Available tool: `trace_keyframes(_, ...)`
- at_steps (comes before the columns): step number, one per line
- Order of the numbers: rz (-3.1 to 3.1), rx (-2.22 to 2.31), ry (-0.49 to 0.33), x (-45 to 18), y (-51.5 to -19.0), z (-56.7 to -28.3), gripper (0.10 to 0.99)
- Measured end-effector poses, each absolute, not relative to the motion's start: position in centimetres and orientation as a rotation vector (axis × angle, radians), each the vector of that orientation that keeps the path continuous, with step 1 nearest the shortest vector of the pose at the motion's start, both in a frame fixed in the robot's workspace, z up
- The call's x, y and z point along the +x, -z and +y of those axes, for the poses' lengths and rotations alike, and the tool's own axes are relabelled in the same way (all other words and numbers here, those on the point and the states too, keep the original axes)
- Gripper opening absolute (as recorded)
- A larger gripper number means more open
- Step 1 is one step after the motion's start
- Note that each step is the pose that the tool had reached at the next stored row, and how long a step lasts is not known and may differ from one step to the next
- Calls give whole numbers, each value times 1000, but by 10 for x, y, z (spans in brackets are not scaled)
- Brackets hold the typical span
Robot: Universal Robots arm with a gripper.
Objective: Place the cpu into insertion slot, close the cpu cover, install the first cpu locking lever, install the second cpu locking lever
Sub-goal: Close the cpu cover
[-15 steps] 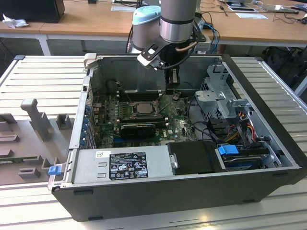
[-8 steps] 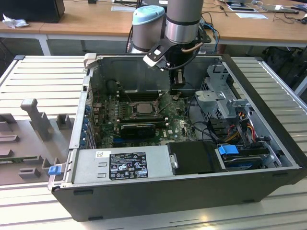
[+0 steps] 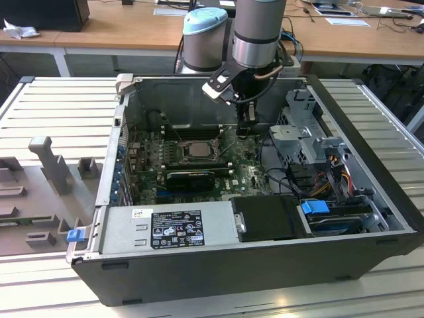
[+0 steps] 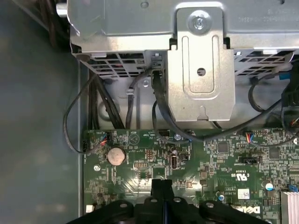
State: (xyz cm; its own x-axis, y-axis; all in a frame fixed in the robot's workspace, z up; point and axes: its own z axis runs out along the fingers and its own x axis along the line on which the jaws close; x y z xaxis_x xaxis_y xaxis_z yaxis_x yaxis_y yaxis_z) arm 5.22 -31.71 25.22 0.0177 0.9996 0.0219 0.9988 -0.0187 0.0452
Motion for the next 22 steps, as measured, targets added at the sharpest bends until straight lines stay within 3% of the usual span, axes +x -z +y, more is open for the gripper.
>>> trace_keyframes(12,2191,2230,-77,42,-252,-317,106)
trace_keyframes(22,2191,2230,-78,-1,-248,-317,106)
